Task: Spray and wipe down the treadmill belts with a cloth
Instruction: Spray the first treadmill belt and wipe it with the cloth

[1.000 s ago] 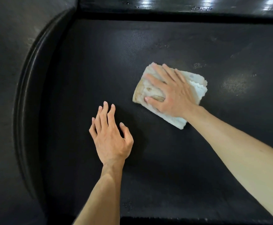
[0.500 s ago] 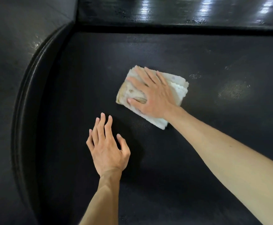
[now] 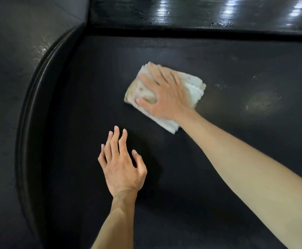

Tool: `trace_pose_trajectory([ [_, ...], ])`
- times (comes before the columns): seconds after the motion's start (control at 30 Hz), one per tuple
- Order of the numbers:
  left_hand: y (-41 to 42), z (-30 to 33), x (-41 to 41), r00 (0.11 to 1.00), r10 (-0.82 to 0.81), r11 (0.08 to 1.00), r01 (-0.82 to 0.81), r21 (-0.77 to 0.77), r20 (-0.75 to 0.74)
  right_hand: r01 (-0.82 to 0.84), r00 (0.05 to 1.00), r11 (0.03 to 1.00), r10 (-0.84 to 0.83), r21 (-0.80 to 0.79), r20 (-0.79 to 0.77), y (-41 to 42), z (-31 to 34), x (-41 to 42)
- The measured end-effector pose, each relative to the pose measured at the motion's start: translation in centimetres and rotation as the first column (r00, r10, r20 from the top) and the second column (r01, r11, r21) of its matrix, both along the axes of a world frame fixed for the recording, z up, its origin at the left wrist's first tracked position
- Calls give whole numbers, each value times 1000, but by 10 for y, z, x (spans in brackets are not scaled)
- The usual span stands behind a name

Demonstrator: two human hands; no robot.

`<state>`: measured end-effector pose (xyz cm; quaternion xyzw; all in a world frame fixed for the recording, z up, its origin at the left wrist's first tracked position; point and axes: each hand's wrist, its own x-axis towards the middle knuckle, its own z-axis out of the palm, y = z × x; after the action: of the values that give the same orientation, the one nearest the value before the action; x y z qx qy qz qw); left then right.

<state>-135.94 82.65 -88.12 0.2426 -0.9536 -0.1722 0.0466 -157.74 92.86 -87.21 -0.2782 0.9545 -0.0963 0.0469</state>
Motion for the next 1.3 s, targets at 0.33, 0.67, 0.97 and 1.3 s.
trace_pose_trajectory([
  [0.33, 1, 0, -1, 1000, -1, 1000, 1, 2, -12, 360, 932, 933, -359, -7, 39, 19, 2, -55],
  [0.67, 1, -1, 0, 1000, -9, 1000, 9, 1, -10, 16, 1000, 1000, -16, -19, 1, 10, 1, -1],
  [0.97, -1, -2, 0, 1000, -6, 1000, 6, -1, -29, 339, 940, 941, -338, -12, 48, 36, 0, -48],
  [1.3, -1, -2, 1, 1000, -12, 1000, 12, -6, -15, 118, 992, 993, -117, -9, 41, -38, 4, -60],
])
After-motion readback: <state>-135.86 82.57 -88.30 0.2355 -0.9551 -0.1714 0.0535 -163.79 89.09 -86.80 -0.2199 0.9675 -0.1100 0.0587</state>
